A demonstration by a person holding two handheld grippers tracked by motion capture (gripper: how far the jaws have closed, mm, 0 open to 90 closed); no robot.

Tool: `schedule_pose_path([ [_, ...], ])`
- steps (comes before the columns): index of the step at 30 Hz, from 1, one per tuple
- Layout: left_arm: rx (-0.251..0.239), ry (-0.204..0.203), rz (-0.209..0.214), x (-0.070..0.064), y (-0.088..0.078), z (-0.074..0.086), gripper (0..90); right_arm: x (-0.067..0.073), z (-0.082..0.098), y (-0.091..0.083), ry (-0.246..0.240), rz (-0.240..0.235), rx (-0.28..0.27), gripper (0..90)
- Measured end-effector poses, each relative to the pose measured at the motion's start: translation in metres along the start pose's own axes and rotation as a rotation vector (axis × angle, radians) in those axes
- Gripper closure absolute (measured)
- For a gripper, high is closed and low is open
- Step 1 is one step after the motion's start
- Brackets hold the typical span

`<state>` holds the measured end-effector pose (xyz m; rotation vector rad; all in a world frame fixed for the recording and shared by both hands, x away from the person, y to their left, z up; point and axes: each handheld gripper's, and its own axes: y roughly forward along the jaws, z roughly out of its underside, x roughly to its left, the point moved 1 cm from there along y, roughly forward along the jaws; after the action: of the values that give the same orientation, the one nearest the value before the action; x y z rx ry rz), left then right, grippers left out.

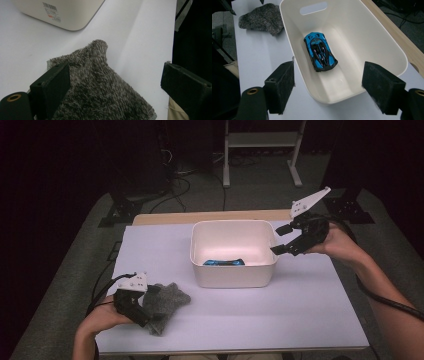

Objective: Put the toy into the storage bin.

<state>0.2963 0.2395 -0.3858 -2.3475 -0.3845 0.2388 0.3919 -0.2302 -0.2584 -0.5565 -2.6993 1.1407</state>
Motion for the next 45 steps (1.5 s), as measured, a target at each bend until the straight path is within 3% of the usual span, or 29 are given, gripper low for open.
schedule_pose_path([
  [23,-0.012,-0.008,-0.012,0.002,0.001,0.001,8.2,0.010,0.069,-0.011,0.111,0.009,-0.040,23.9],
  [45,-0.010,-0.008,-0.018,0.001,-0.001,0.002,8.3,0.019,0.132,0.015,0.214,-0.021,-0.055,22.9],
])
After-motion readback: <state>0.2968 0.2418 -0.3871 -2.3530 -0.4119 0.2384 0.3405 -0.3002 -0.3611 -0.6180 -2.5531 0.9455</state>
